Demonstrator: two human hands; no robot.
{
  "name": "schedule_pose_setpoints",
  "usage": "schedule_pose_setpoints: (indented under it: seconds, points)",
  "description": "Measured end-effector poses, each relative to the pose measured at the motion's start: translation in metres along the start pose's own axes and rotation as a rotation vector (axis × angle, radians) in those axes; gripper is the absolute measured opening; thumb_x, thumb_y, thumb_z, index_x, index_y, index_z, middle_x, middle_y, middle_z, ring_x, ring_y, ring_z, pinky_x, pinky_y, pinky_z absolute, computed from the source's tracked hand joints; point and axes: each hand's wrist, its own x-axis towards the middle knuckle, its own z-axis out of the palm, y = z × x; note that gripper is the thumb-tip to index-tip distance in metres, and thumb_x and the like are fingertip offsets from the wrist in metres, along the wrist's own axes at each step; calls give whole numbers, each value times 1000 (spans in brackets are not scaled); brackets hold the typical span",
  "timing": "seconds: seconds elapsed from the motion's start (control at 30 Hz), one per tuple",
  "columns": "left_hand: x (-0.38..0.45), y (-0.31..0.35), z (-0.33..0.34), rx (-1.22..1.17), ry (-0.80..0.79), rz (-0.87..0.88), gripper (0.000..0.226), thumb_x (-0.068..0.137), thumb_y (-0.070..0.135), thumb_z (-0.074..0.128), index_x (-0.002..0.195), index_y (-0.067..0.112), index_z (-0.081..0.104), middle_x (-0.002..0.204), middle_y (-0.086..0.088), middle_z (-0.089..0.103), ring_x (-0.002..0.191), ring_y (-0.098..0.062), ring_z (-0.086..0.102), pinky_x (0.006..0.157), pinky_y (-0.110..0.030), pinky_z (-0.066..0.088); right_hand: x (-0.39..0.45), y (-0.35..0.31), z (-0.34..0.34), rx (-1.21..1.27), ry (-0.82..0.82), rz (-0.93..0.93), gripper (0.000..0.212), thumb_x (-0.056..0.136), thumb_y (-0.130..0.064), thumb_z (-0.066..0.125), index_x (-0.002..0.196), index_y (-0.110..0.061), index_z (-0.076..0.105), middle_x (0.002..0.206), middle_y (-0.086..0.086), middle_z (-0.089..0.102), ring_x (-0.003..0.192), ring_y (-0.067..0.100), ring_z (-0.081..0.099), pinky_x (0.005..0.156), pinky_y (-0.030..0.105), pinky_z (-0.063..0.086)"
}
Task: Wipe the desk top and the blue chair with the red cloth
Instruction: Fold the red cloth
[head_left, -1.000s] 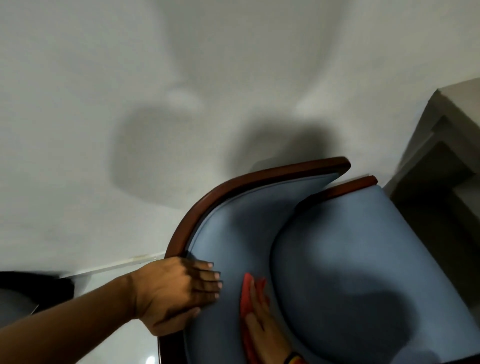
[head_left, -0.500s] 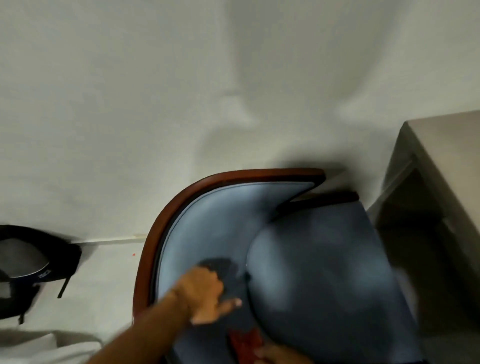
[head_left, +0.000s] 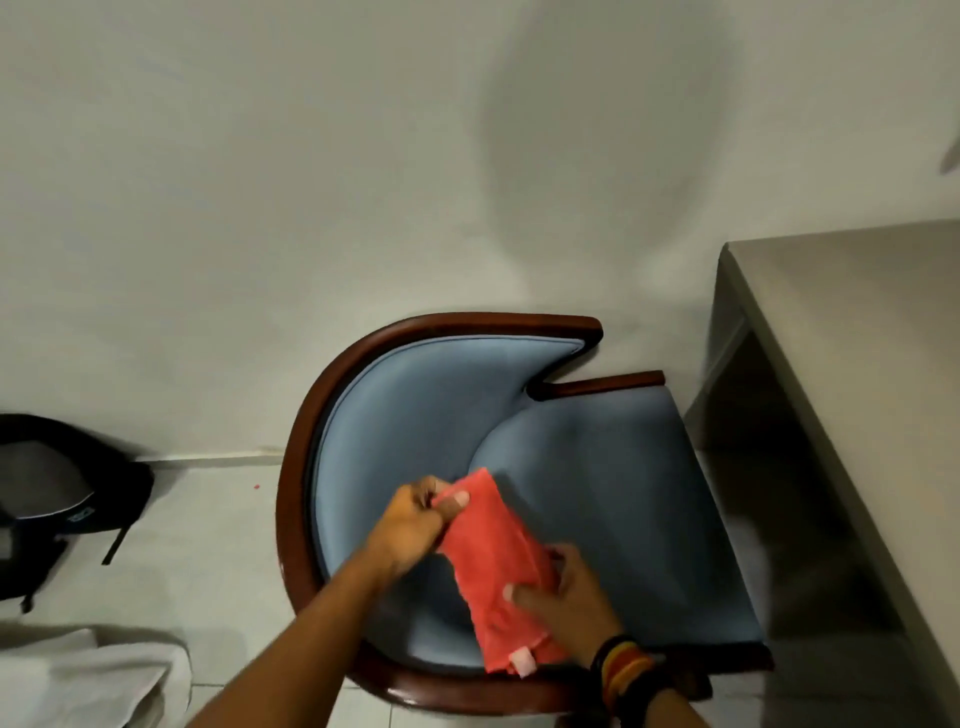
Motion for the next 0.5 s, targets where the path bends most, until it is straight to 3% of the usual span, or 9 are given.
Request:
schedule_pose_setpoints:
  seconds: [0.07,0.13,0.23,0.3,0.4,0.5]
  points:
    - [-21,31,-18,-48,91,114,17,101,14,67,94,-1,64,74,-15,57,70,-22,54,62,-30,50,-17,-22,-8,117,28,-62,42,53,-27,87,87,-12,67,84,8,73,66,12,65,61,27,54]
    - [-55,55,-35,-72,119,228,25,102,16,67,99,-9,65,79,-14,59,75,-23,55,71,-38,52,-50,-46,-10,161,0,-164,34,58,-29,87,79,-7,72,69,4,69,60,15,62,54,27,52]
    - [-121,97,-46,-122,184,360,20,103,20,67,102,0,68,74,-3,62,70,-15,58,68,-32,56,-116,-77,-16,250,-19,-269,33,74,-25,86,96,-3,75,86,9,78,75,22,72,65,31,57]
    - [-172,121,-49,-142,200,440,16,103,21,67,103,5,69,73,0,66,67,-13,62,61,-29,58,-167,-84,-19,330,2,-326,40,72,-27,85,106,-9,74,100,11,79,88,25,75,76,38,59]
    - [-247,151,-40,-168,115,465,23,103,23,66,111,2,72,85,-6,74,80,-21,70,80,-46,62,-240,-84,-30,413,105,-383,44,68,-25,80,111,-15,70,101,8,78,87,24,75,71,40,60]
    - [-312,170,-10,-195,-41,423,25,100,30,69,112,9,77,90,-6,77,88,-23,70,83,-41,59,-305,-76,-56,490,273,-447,32,80,-6,75,111,-12,71,105,12,78,87,21,74,71,34,60]
